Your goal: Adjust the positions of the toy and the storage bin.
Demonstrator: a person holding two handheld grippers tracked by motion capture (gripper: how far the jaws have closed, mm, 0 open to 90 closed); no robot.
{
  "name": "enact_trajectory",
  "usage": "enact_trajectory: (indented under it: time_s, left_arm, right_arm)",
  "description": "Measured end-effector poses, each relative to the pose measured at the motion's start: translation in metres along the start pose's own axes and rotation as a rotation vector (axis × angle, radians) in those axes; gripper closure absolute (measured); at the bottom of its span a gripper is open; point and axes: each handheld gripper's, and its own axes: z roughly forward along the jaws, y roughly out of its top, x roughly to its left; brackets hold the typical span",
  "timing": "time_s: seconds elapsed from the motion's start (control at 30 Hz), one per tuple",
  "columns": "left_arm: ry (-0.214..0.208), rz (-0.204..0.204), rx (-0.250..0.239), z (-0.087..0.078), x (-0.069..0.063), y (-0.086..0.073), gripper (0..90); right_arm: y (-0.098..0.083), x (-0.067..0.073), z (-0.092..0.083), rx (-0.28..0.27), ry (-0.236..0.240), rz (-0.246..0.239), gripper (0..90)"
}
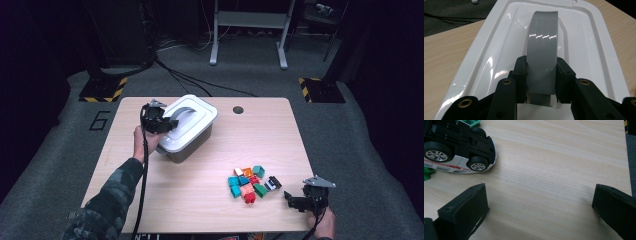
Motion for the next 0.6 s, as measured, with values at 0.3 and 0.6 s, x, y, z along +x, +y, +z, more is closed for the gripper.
enact_trajectory:
  time_s: [0.3, 0.6]
  left_arm:
    - [-0.022, 0.017, 0.016, -0.001, -0.027, -0.002, 67.4]
    - [-0.032, 0.016, 0.019, -0.001, -0.05, -0.004, 67.4]
  right_arm:
    - [0.0, 0.0, 0.0, -0.002, 0.0, -0.003, 0.0]
    - [0.0, 0.0, 0.0, -0.001, -0.001, 0.0, 0.0]
